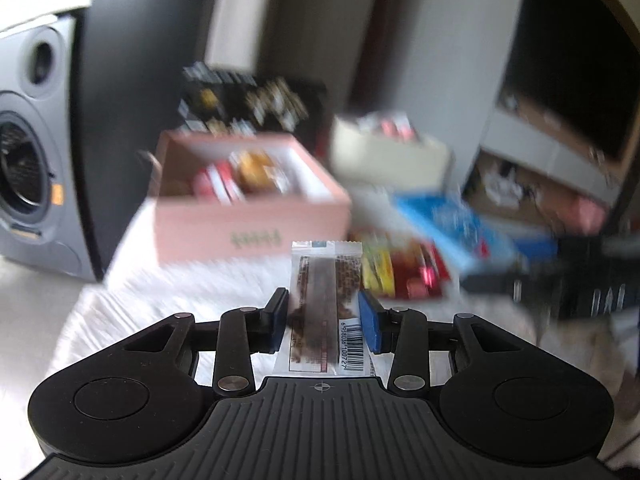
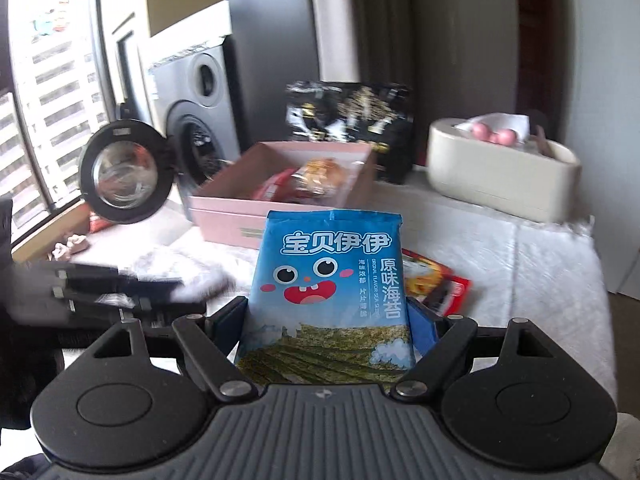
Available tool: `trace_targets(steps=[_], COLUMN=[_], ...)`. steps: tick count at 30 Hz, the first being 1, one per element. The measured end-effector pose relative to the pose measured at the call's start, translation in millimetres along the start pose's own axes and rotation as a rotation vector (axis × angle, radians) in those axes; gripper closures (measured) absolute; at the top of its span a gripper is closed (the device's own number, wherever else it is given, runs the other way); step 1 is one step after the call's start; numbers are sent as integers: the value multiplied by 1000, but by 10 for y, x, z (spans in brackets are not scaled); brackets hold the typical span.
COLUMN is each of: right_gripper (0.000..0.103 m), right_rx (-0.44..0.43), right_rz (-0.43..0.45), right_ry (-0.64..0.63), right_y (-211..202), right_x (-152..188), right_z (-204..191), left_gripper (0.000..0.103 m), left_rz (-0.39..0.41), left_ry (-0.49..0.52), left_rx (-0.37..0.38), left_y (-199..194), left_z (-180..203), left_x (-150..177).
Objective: Organize snacks
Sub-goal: 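Lower the clear packet into the pink box while the right carries the seaweed packet over it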
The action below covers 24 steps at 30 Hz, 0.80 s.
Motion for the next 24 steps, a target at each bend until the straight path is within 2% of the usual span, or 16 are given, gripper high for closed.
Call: trace_targets(steps=[6,9,12,14,16,20,22,24], right_gripper=[21,21,21,21,21,21,21,21], right_rx=[-29,-39,-37,-26,-14,13,28,51], right_rz=[50,55,42,30,18,-4,-15,-22], right_ry=[-65,-84,-84,-80,-72,-48,-39,-33], right_y=[-111,-111,-64,-30,19,95,158,233], right_x=[-96,-105,-81,-59,-47,-33,-50,-100], right_z=[-300,-394,-405,-383,-335,-204,-138,-81], left_gripper=[60,59,57,57,57,57,57,57], left_rz=[118,158,162,117,35,-107,-98,-54], left_ry=[-37,-89,-156,-195,-214,-122,-110,-149], left_rx=[-49,-50,-21,-11,-23,-113,-150,-174], left_y=[-20,215,609,945,1275,1676,1656,1506], left_z=[-272,-439,-594,-692,-777,-823,-876,-970], left_x=[-730,-1136,-1387,-1409,-1329,-1054,-964,-931])
Point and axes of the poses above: each gripper's, at about its wrist camera, not at the fingertips, and y roughly the way its jaws point, z to its right, x to its underside, the point moved 5 cm from there along y, roughly the way its jaws point, and after that the axes turned 2 degrees about y, right-handed, at the moved point
